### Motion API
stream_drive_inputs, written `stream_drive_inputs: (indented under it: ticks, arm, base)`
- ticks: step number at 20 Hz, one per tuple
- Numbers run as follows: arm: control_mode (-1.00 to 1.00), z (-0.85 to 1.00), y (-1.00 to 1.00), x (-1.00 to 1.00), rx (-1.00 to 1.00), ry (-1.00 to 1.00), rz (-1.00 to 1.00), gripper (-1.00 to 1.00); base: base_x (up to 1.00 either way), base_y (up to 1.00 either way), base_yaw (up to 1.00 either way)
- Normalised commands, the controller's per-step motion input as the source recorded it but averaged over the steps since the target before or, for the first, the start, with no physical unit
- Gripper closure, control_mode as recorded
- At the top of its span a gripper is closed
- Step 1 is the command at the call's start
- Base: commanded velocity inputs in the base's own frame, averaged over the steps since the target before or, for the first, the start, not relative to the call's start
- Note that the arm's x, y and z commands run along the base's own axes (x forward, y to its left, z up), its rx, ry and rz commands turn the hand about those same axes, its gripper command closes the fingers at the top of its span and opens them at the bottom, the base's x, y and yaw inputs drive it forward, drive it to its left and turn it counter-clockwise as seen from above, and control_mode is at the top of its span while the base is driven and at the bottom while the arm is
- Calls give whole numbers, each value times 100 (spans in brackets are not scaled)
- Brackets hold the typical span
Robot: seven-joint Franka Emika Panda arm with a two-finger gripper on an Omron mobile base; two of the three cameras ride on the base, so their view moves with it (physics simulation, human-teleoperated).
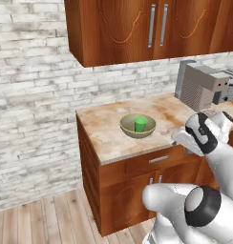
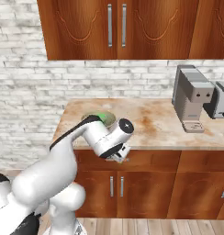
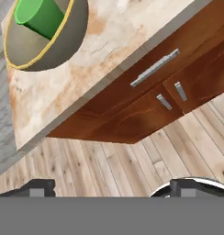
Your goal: Place the cup inside the bowl on the dining table and move the bowl to any counter.
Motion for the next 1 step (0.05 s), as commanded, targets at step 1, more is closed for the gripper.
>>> stream_drive_inputs:
  ticks: [1]
  arm:
    - [-100,14,0,-59,-3,-4,1,-100]
  base:
    - [0,0,0]
